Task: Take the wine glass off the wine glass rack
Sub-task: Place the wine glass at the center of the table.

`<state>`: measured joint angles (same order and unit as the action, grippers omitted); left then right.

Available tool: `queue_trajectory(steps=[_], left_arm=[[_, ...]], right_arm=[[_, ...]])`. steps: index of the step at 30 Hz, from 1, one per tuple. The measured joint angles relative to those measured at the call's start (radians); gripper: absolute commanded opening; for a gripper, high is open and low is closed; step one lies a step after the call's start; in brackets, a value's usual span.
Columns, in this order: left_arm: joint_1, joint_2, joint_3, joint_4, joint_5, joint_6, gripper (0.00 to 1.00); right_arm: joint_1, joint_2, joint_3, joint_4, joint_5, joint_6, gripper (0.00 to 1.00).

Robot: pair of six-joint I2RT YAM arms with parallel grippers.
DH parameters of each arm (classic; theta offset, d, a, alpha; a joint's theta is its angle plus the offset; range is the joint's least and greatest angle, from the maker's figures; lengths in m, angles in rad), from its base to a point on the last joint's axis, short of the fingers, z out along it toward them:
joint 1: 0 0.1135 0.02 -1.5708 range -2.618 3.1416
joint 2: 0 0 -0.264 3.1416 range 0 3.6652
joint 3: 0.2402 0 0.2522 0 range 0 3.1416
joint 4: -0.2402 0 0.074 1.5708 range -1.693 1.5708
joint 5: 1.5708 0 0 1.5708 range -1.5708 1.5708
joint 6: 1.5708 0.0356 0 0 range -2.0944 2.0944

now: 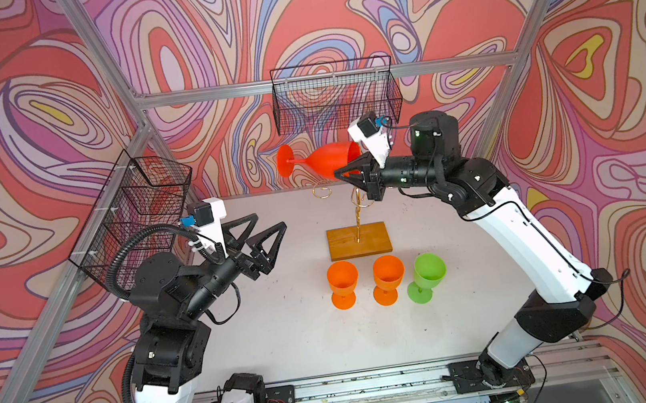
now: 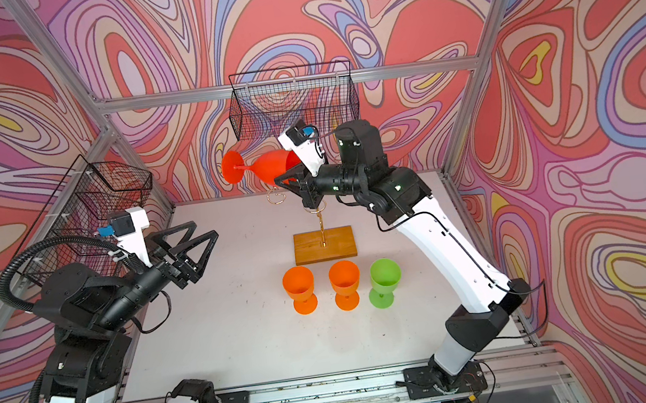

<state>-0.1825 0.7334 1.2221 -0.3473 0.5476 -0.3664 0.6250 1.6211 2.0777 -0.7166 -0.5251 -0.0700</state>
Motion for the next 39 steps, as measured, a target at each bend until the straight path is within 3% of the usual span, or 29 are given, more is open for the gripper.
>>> queue_trajectory(steps=[9, 17, 26, 39], left_arm=[[0.0, -0.105, -0.041, 0.042, -0.12, 0.008, 0.82], [0.0, -0.119, -0.072, 0.083, -0.218, 0.009, 0.81], [0.0, -0.146, -0.082, 0.103, -0.297, 0.023, 0.79], [0.0, -0.161, -0.101, 0.114, -0.313, 0.026, 0.78]], right_arm=[[0.128, 0.039, 0.106, -0.198, 0.119, -0.127, 0.0], [0.267, 0.191, 0.266, -0.411, 0.27, -0.209, 0.0], [0.335, 0.304, 0.262, -0.549, 0.407, -0.225, 0.0], [0.434, 0.389, 0.259, -0.638, 0.449, -0.224, 0.0]])
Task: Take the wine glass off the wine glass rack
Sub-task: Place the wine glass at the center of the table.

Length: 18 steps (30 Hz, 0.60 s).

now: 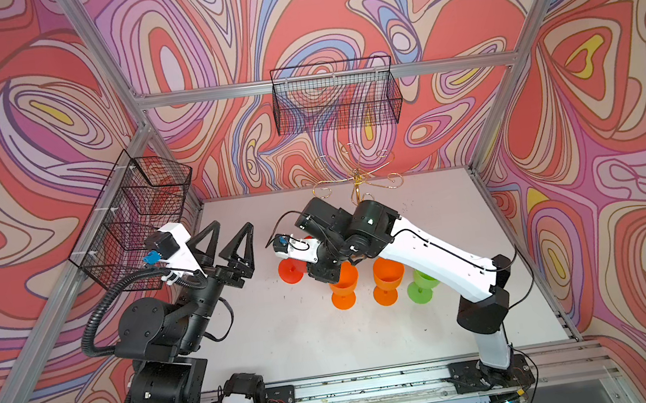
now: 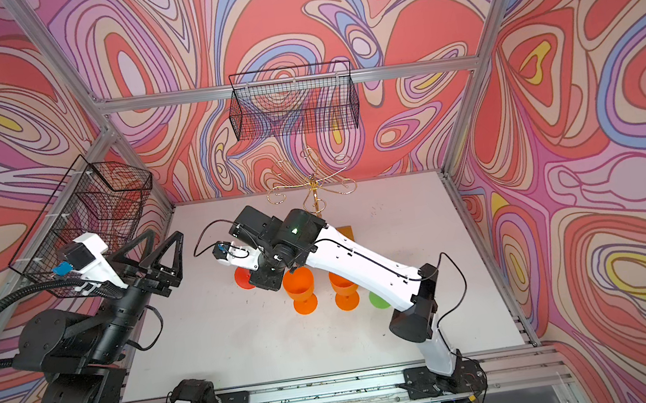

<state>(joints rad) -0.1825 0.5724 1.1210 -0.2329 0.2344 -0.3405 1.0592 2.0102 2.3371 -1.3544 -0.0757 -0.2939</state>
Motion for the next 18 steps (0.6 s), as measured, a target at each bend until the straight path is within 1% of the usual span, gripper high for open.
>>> queue_trajectory(steps=[7, 18], left_arm=[[0.0, -0.01, -0.01, 0.011, -0.003, 0.0, 0.76], [0.0, -0.031, -0.019, 0.017, -0.026, 0.0, 0.76]], right_arm=[[0.023, 0.031, -0.023, -0.026, 0.01, 0.004, 0.0], [0.046, 0.095, -0.041, -0.033, 0.022, 0.007, 0.0]])
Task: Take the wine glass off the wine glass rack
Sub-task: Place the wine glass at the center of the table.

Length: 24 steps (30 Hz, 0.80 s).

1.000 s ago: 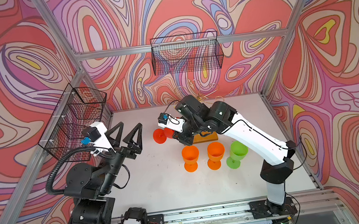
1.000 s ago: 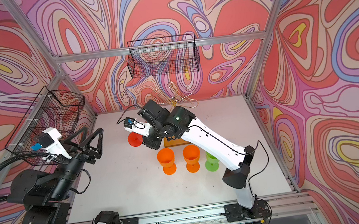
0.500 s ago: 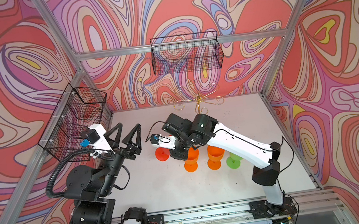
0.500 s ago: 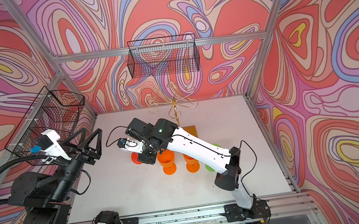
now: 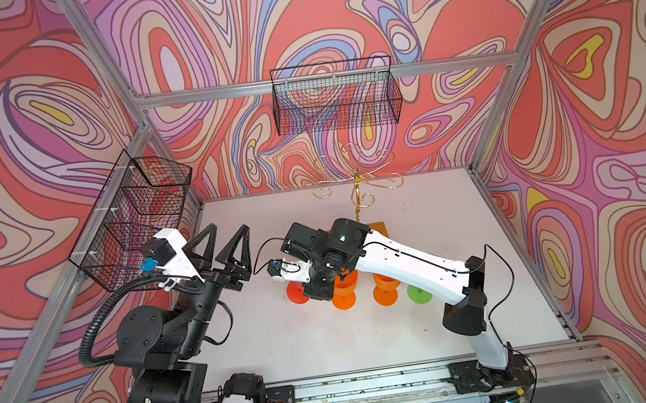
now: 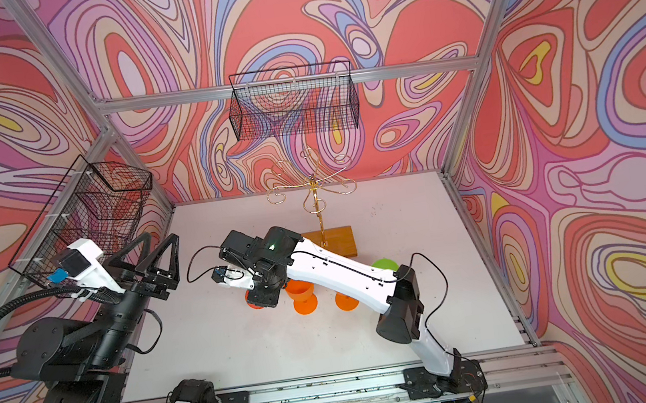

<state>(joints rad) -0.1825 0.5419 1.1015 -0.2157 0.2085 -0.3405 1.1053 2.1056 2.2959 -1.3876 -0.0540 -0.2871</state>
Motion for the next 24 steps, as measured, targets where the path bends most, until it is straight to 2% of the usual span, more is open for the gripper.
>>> queue_trajectory(steps=[24], left_arm=[[0.0, 0.011, 0.0, 0.003, 0.005, 0.0, 0.76]], right_arm=[[0.034, 0.11, -0.032, -0.021, 0.066, -0.008, 0.0]])
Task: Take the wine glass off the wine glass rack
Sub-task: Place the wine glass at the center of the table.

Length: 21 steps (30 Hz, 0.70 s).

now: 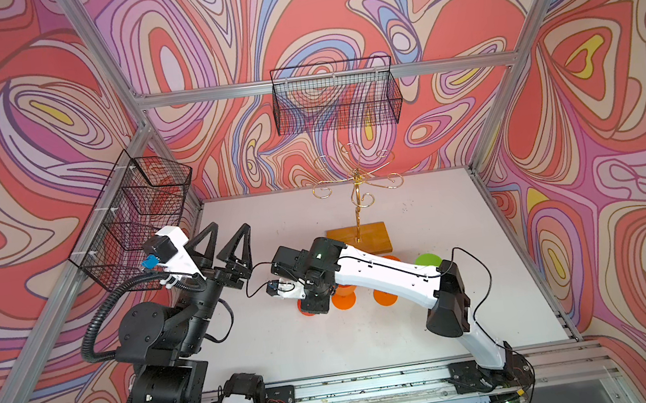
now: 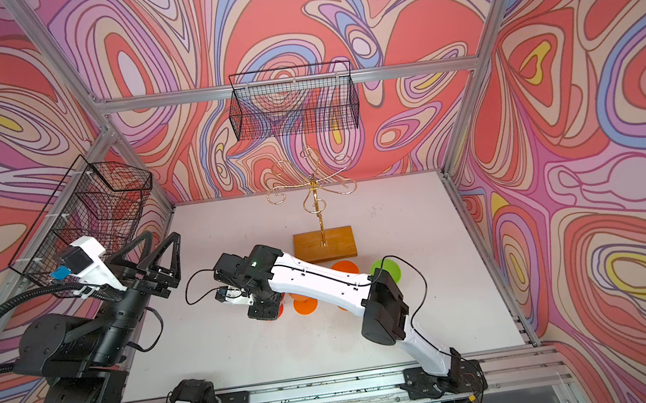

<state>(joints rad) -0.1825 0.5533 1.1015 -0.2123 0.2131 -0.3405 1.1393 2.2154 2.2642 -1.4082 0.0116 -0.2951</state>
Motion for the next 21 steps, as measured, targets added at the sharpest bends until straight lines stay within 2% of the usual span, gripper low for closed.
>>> queue_trajectory(steps=[13, 21], left_arm=[[0.0, 0.012, 0.0, 0.0, 0.014, -0.001, 0.76], [0.0, 0.012, 0.0, 0.0, 0.019, -0.003, 0.76]], right_arm=[[0.015, 0.007, 0.0, 0.003, 0.042, -0.003, 0.01], [0.015, 0.009, 0.0, 0.008, 0.076, -0.01, 0.28]])
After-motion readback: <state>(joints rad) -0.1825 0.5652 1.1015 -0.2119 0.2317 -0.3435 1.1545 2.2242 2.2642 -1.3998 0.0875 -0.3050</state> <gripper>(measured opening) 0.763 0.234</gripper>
